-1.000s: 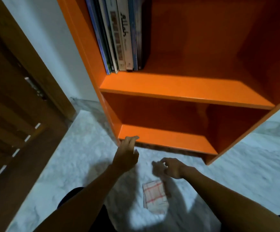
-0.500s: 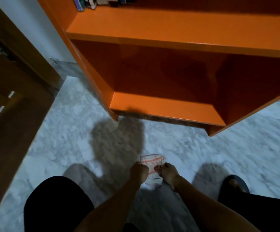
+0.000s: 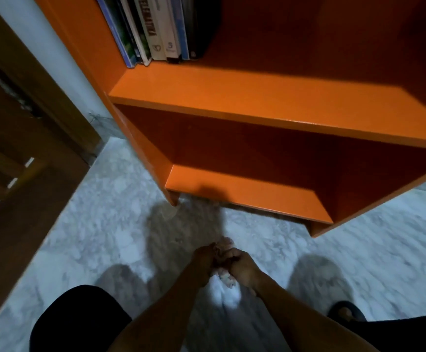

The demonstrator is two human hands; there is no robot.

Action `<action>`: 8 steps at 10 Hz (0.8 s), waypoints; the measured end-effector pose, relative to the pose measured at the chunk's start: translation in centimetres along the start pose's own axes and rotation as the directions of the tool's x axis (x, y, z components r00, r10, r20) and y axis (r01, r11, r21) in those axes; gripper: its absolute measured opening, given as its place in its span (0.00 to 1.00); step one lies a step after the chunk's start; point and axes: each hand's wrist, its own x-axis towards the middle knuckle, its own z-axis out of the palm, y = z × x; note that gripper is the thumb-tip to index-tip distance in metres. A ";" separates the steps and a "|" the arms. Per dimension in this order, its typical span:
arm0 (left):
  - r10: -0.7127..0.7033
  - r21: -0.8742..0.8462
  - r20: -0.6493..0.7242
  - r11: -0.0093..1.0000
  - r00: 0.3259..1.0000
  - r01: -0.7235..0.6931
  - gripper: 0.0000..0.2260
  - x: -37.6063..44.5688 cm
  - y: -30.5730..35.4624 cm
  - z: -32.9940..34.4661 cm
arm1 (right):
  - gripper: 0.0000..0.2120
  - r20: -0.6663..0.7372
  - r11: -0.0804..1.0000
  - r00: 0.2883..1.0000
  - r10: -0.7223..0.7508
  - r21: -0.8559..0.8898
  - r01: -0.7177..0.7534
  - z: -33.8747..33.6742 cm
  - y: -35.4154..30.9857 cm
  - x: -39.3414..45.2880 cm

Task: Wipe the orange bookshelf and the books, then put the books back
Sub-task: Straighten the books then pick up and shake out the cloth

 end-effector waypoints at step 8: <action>0.477 0.488 0.122 0.735 0.870 -0.471 0.06 -33.3 18.9 3.7 | 0.10 0.047 0.922 0.945 -0.325 -0.207 0.327 -8.6 -23.2 -29.2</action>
